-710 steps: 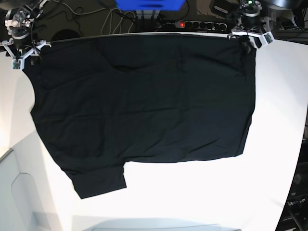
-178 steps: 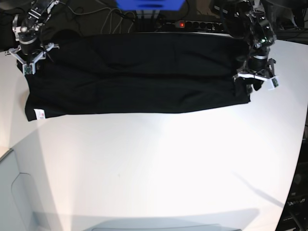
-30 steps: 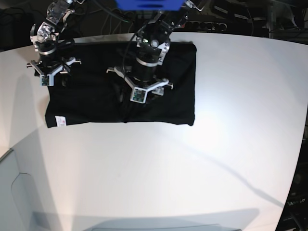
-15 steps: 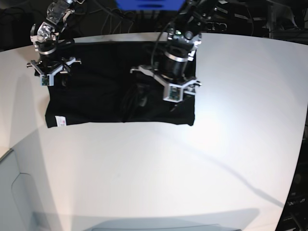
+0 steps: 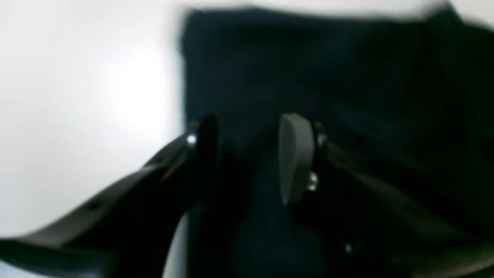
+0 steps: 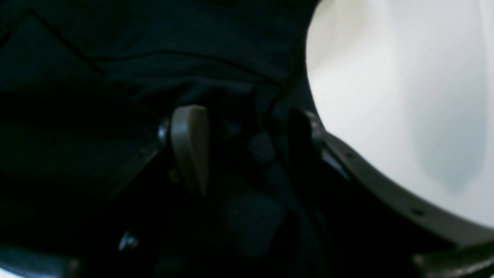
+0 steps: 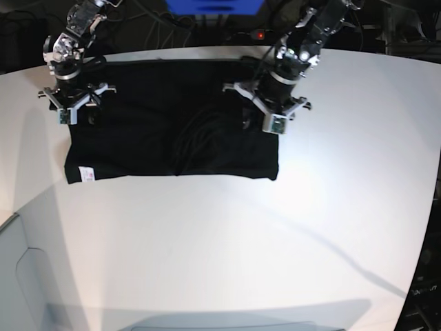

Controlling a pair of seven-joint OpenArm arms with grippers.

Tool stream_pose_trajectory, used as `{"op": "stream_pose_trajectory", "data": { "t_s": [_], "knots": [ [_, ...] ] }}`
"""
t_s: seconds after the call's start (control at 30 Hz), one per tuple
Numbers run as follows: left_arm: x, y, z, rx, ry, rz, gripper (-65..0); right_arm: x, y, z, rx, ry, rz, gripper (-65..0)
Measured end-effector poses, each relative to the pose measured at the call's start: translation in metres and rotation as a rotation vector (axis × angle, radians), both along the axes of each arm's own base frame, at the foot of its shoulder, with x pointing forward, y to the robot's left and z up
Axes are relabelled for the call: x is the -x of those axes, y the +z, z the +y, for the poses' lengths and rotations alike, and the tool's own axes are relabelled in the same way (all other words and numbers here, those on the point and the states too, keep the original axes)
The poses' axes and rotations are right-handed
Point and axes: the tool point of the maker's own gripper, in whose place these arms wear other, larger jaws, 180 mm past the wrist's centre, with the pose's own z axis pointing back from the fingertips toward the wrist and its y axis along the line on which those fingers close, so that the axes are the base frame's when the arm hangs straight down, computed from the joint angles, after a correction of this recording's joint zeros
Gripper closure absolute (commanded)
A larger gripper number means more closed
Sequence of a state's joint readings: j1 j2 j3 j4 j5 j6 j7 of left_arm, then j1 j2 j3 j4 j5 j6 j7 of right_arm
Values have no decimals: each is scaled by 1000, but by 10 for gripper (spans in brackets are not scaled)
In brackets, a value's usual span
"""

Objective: Fold the T-shirt properly
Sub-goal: 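Open the left gripper and lift it away from the folded shirt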

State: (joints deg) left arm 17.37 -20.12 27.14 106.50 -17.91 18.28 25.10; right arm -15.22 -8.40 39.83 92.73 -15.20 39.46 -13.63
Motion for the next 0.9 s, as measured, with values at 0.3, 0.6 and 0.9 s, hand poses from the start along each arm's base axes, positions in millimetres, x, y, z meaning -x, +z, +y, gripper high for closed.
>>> {"op": "stream_pose_trajectory", "data": {
  "t_s": [0.3, 0.6, 0.9],
  "knots": [
    [22, -5, -102, 18, -363, -16, -252, -1, 1, 0, 0, 1, -3, -328],
    [19, 12, -140, 42, -461, -73, -253, -3, 5, -4, 26, 0, 10, -331],
    [-40, 44, -13, -26, -117, -166, -253, -20, 60, -30, 169, -41, -67, -334]
  ]
}}
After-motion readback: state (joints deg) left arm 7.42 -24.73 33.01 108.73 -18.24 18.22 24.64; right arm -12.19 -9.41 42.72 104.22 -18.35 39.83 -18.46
